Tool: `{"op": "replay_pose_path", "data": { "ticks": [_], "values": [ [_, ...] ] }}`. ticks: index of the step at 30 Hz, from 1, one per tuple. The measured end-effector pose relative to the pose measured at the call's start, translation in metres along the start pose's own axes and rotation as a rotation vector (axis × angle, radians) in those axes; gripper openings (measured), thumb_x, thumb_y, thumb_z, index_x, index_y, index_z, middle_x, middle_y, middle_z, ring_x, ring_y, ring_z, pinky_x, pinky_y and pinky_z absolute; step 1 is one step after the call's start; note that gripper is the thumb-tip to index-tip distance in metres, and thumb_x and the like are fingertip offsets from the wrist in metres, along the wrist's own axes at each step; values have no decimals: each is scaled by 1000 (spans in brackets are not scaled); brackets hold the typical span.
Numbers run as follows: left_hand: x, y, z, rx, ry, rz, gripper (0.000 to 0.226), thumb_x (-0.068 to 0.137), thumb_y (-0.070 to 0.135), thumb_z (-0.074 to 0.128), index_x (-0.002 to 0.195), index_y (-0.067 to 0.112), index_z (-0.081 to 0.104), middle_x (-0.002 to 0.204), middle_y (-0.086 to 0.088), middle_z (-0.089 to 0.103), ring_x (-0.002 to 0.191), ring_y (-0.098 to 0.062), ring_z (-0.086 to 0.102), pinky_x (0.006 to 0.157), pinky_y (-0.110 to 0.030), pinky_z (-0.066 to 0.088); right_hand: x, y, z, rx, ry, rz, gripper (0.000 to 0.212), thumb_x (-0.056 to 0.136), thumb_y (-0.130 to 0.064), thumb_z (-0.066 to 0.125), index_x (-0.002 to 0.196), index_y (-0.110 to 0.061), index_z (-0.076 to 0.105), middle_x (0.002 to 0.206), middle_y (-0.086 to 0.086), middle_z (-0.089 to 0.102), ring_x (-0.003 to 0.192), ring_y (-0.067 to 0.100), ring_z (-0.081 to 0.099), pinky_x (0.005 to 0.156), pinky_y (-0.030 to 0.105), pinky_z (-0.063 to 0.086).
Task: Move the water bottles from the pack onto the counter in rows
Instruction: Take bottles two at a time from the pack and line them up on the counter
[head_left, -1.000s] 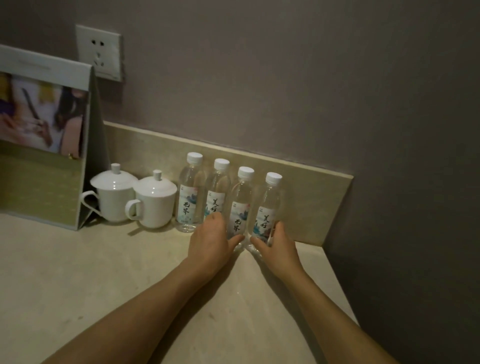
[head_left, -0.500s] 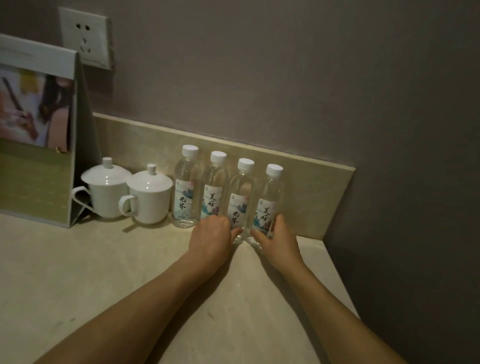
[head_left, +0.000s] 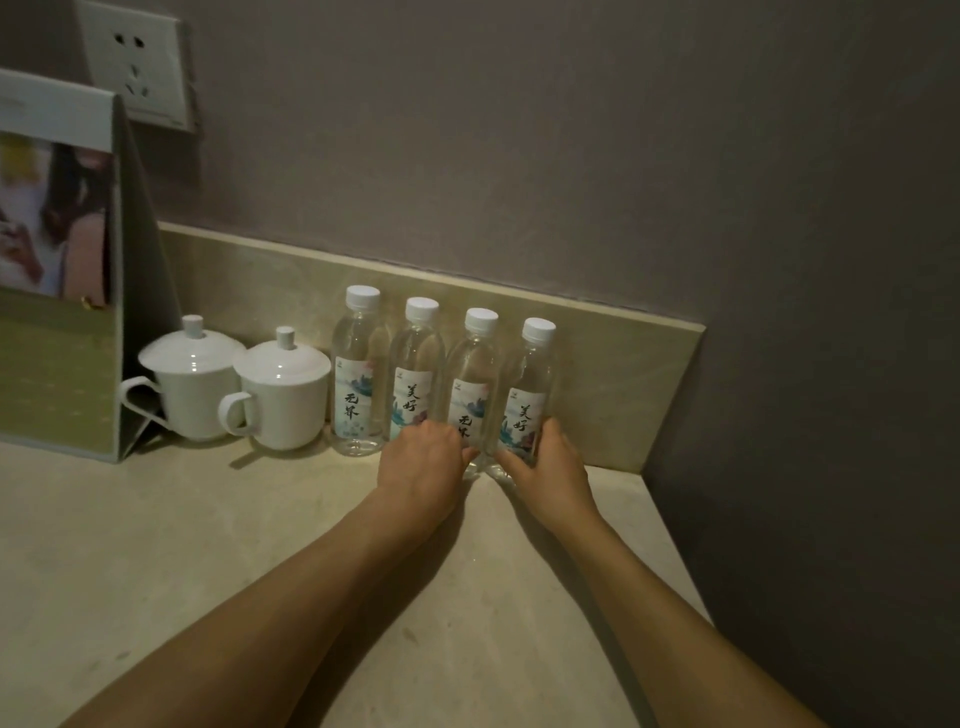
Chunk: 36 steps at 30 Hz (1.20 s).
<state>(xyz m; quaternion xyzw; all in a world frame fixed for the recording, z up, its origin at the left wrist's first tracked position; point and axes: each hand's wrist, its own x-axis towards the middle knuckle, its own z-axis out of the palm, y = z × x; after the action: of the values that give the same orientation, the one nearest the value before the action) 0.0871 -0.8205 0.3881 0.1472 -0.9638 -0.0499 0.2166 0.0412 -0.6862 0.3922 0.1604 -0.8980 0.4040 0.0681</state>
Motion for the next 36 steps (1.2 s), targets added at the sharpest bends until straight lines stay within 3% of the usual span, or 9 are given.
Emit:
{"op": "replay_pose_path", "data": {
  "ticks": [12, 17, 21, 36],
  "values": [
    [3, 6, 1, -37, -28, -38, 37, 95, 42, 53, 97, 9, 68, 89, -8, 67, 85, -25, 66, 70, -35, 52, -1, 4, 1, -24, 20, -32, 43, 86, -37, 68, 113, -12, 48, 120, 9, 55, 106, 24, 58, 73, 28, 42],
    [3, 6, 3, -61, -23, -52, 35, 95, 42, 55, 94, 9, 69, 84, -8, 67, 81, -26, 67, 66, -35, 51, -2, 1, 1, -35, 29, -12, 40, 87, -35, 68, 112, -13, 48, 121, 8, 56, 107, 24, 58, 76, 31, 46],
    [2, 7, 3, -98, -18, -60, 33, 94, 41, 56, 91, 11, 69, 76, -5, 61, 77, -24, 66, 64, -32, 50, -4, -3, 1, -38, 30, 3, 41, 87, -34, 67, 116, -13, 47, 124, 8, 55, 109, 25, 58, 87, 40, 53],
    [1, 5, 5, -91, -3, -51, 35, 95, 42, 54, 97, 10, 68, 90, -8, 70, 85, -26, 68, 71, -35, 53, -7, -11, 2, -58, 6, 67, 43, 89, -35, 64, 119, -11, 45, 127, 9, 55, 112, 28, 57, 87, 41, 52]
  ]
}}
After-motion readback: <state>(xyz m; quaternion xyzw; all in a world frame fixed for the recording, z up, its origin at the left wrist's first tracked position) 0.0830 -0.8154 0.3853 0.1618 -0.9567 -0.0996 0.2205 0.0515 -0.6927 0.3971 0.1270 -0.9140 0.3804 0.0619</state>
